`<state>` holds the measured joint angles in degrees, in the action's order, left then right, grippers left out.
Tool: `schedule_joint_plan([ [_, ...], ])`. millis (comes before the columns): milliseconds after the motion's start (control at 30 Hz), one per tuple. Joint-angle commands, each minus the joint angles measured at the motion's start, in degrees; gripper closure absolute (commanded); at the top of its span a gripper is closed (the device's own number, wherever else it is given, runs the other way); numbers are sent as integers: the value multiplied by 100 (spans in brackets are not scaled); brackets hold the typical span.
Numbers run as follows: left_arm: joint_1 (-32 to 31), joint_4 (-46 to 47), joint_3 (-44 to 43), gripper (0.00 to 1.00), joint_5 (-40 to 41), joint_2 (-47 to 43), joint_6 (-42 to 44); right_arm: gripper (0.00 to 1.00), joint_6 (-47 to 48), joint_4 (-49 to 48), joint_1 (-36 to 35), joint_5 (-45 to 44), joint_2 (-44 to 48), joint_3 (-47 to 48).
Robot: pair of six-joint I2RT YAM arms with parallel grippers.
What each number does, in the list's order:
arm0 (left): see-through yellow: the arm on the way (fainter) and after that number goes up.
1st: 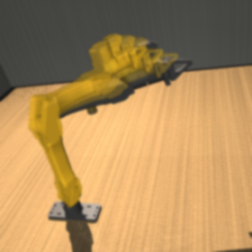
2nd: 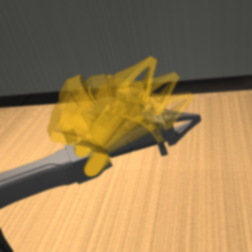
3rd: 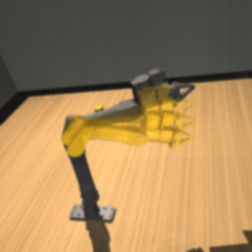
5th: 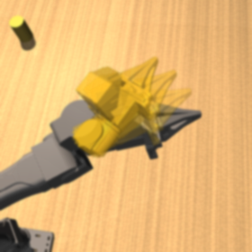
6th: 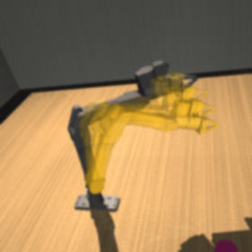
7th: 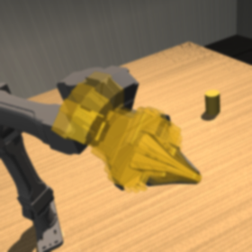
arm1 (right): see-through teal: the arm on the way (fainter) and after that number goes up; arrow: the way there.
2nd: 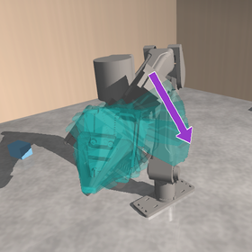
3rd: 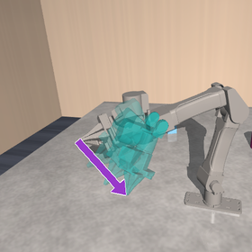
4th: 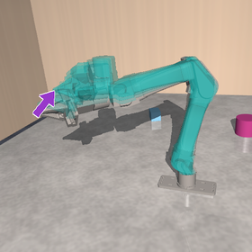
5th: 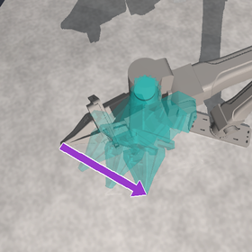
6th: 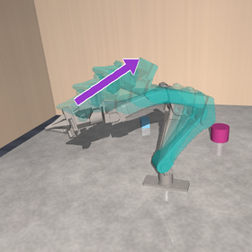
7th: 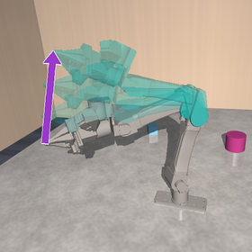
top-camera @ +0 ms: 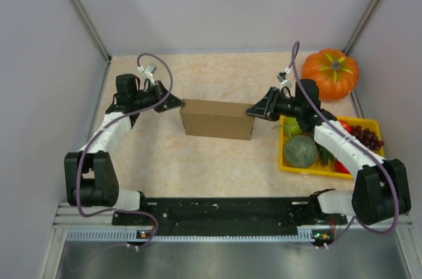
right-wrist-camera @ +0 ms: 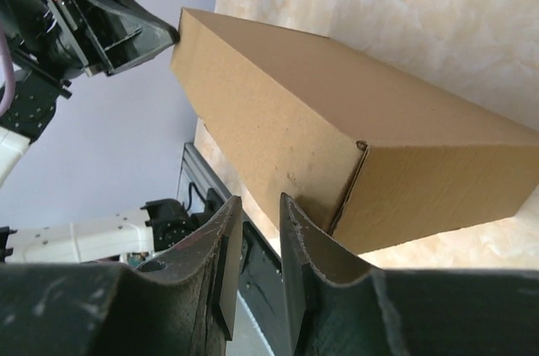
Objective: Fold the paper box
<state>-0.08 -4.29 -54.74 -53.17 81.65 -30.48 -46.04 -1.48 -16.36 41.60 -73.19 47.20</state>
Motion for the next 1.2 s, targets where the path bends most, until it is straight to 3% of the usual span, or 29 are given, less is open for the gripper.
schedule_joint_plan([
  [0, -36, -413, 70, 96, 570, -157, 551, 75, 288, 437, 36, -188, -64, 613],
  [167, -36, -1257, -703, 84, 623, -543, 885, 73, 631, 938, 36, -372, 59, 1045],
  [200, -36, -1319, -948, 75, 684, -597, 921, 73, 701, 1017, 36, -425, 50, 1089],
  [367, 103, -2073, -1706, 55, 1035, -895, 1236, 63, 1360, 2077, 36, -732, -3, 1466],
  [400, 122, -2162, -1855, 49, 1210, -957, 1298, 60, 1483, 2246, 36, -855, 50, 1511],
  [433, 131, -2224, -1873, 19, 1612, -1036, 1351, 57, 1719, 2387, 36, -1091, 76, 1546],
  [467, 148, -2234, -1752, 15, 1921, -1228, 1369, 43, 1817, 2571, 36, -1206, 103, 1608],
  [533, 183, -2146, -1523, 9, 2361, -1423, 1361, 33, 2019, 2854, 36, -1443, 199, 1626],
  [567, 244, -2120, -1313, 9, 2337, -1519, 1343, 23, 2055, 2881, 36, -1453, 217, 1617],
  [667, 306, -2111, -988, 14, 2023, -1407, 1282, 13, 2073, 2890, 28, -1296, 139, 1564],
  [833, 359, -981, -363, 25, 941, -1020, 738, 12, 1889, 2523, 45, -1040, -134, 1494],
  [933, 342, -198, -64, 30, 326, -599, 106, 25, 1897, 2127, 36, -805, -318, 1318],
  [1000, 342, -151, -19, 30, 45, -466, 95, 32, 1853, 1907, 45, -593, -398, 1152],
  [1100, 236, 25, 165, 28, 87, -457, 174, 38, 1765, 1352, 45, -469, -310, 791],
  [1167, 140, 69, 331, 32, 183, -474, 165, 49, 1827, 1299, 45, -460, -319, 677],
])
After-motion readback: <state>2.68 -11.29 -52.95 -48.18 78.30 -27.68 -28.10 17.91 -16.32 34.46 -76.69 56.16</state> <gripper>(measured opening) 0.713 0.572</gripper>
